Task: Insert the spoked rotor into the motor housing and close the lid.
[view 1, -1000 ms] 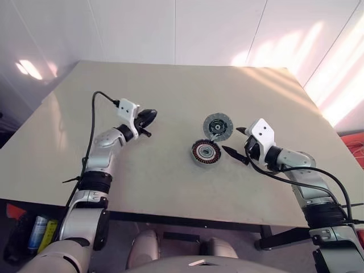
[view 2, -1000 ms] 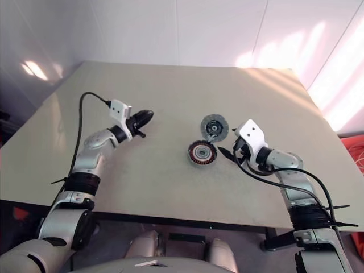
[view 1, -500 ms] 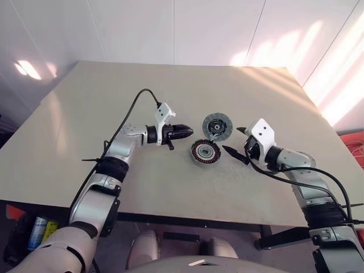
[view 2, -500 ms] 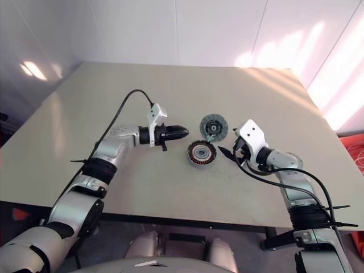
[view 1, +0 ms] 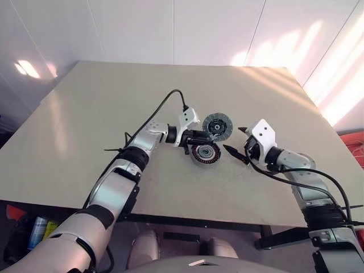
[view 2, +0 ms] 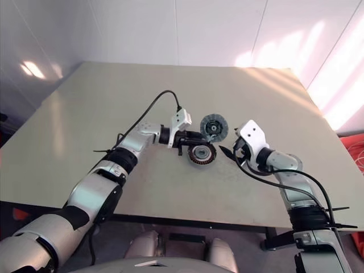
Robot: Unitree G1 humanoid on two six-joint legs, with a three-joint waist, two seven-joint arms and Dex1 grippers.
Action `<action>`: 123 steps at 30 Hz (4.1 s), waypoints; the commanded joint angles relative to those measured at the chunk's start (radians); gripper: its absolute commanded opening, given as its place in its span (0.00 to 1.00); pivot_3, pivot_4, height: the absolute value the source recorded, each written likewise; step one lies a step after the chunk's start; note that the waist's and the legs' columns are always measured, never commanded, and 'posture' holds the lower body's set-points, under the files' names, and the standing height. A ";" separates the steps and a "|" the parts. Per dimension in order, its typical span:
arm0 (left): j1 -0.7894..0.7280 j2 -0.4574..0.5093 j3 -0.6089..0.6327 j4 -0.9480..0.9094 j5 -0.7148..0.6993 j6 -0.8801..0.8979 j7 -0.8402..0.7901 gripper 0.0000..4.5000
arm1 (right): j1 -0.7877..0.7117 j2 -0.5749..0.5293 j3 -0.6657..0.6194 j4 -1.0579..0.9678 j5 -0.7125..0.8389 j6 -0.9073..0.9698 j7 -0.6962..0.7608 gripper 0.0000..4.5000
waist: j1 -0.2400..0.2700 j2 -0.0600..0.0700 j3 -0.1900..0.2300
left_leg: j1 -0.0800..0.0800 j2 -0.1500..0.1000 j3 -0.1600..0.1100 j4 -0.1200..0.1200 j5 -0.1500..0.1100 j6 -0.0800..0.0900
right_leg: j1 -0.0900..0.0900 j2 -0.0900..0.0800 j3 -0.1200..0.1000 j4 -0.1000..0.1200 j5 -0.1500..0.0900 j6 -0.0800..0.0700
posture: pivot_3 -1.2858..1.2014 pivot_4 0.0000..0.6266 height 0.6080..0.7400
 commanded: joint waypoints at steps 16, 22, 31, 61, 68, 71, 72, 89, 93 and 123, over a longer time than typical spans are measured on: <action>-0.009 -0.012 0.011 0.026 0.046 -0.048 -0.026 0.16 | 0.002 -0.008 -0.030 -0.047 0.008 -0.016 -0.020 1.00 | 0.001 0.000 0.000 | 0.000 0.000 0.000 0.000 0.000 0.001 | 0.001 -0.001 0.000 0.000 0.000 0.000 | 0.52 0.00 1.00; 0.002 -0.015 0.014 0.025 0.050 -0.048 -0.020 0.16 | -0.001 -0.006 -0.028 -0.044 0.006 -0.016 -0.020 1.00 | 0.001 0.000 0.000 | 0.000 0.000 0.000 0.000 0.000 0.001 | 0.001 -0.001 0.000 0.000 0.000 0.000 | 0.52 0.00 1.00; 0.013 -0.008 0.010 0.012 0.053 -0.040 -0.037 0.16 | -0.002 -0.005 -0.028 -0.041 0.006 -0.017 -0.022 1.00 | 0.001 0.000 0.000 | 0.000 0.000 0.000 0.000 0.000 0.001 | 0.001 -0.001 0.000 0.000 0.000 0.000 | 0.52 0.00 1.00; 0.008 0.036 0.225 -0.160 -0.115 0.056 0.085 0.74 | 0.005 0.006 -0.039 -0.081 0.037 0.003 -0.024 0.91 | 0.000 0.000 0.000 | -0.001 0.000 0.000 0.000 -0.001 0.001 | 0.000 -0.001 -0.001 -0.001 0.000 0.000 | 0.52 0.00 1.00; 0.169 0.131 0.270 -0.357 -0.158 0.153 0.152 0.74 | 0.042 -0.025 -0.042 -0.198 0.098 0.090 0.040 0.41 | -0.002 0.001 0.001 | 0.000 0.000 0.000 -0.002 -0.001 0.001 | 0.000 0.000 -0.001 -0.002 0.000 0.000 | 0.52 0.00 1.00; 0.235 0.148 0.275 -0.427 -0.169 0.185 0.178 0.74 | 0.056 -0.037 -0.026 -0.241 0.129 0.132 0.092 0.17 | -0.001 0.001 0.001 | -0.001 0.000 0.000 -0.002 -0.001 0.001 | 0.000 -0.001 -0.001 -0.003 0.000 0.000 | 0.52 0.00 1.00; 0.251 0.150 0.276 -0.444 -0.172 0.193 0.188 0.74 | 0.059 -0.037 -0.022 -0.248 0.136 0.142 0.104 0.10 | 0.000 0.000 0.001 | -0.001 0.000 0.000 -0.002 -0.001 0.001 | 0.000 -0.001 -0.001 -0.003 0.000 0.000 | 0.52 0.00 1.00; 0.384 0.150 0.261 -0.642 -0.204 0.276 0.290 0.74 | -0.041 0.088 0.126 -0.152 0.041 0.117 0.101 0.01 | -0.004 0.000 0.001 | -0.001 0.000 0.000 -0.007 0.001 -0.003 | -0.003 0.000 0.000 -0.002 0.000 0.000 | 0.52 0.00 1.00; 0.389 0.157 0.255 -0.637 -0.198 0.275 0.290 0.74 | -0.048 0.101 0.139 -0.160 0.042 0.117 0.106 0.01 | -0.003 0.000 0.001 | -0.001 0.000 0.000 -0.006 0.001 -0.002 | -0.004 0.000 0.000 -0.002 0.000 0.000 | 0.52 0.00 1.00; 0.379 0.174 0.231 -0.663 -0.198 0.292 0.319 0.74 | -0.064 0.127 0.122 -0.044 0.018 0.038 0.068 0.01 | -0.004 0.000 0.001 | 0.000 0.000 0.000 -0.006 0.002 -0.003 | -0.002 0.000 0.000 -0.002 0.000 0.000 | 0.52 0.00 1.00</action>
